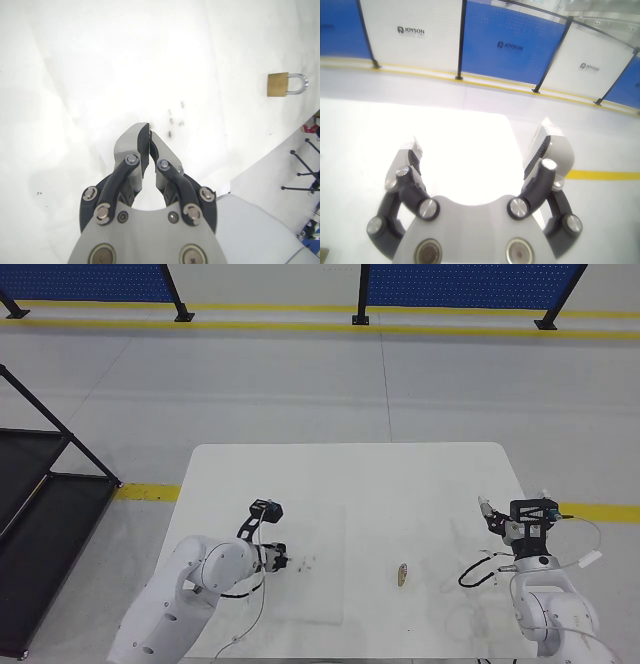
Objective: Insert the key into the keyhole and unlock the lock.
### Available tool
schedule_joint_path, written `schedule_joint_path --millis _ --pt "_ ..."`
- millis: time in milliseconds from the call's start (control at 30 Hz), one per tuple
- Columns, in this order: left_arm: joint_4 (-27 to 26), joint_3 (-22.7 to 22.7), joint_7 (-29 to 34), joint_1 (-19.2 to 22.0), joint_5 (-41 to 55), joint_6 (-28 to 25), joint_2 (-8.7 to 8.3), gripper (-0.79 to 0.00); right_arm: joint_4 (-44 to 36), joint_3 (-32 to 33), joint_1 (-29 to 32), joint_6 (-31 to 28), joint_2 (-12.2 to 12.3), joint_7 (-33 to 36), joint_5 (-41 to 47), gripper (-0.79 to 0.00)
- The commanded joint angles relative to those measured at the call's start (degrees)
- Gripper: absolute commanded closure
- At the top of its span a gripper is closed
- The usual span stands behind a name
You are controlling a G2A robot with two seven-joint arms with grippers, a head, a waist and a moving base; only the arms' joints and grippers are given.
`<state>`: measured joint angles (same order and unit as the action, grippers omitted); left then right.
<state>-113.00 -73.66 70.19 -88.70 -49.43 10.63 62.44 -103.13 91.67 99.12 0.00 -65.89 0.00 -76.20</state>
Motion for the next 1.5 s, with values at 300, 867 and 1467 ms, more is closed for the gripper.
schedule_joint_path --millis 300,867,1467 --pt "-3.06 -2.06 -3.88 -0.52 1.18 -1.66 -0.27 0.0 0.0 0.0 0.0 0.0 0.0 0.0 0.0 -0.785" --pt "7.27 -13.43 -7.8 -0.53 36.15 -19.33 -0.88 0.0 0.0 0.0 0.0 0.0 0.0 0.0 0.0 -0.785" --pt "26.54 -17.34 9.73 5.95 73.49 -33.12 -2.09 0.0 0.0 0.0 0.0 0.0 0.0 0.0 0.0 -0.785"
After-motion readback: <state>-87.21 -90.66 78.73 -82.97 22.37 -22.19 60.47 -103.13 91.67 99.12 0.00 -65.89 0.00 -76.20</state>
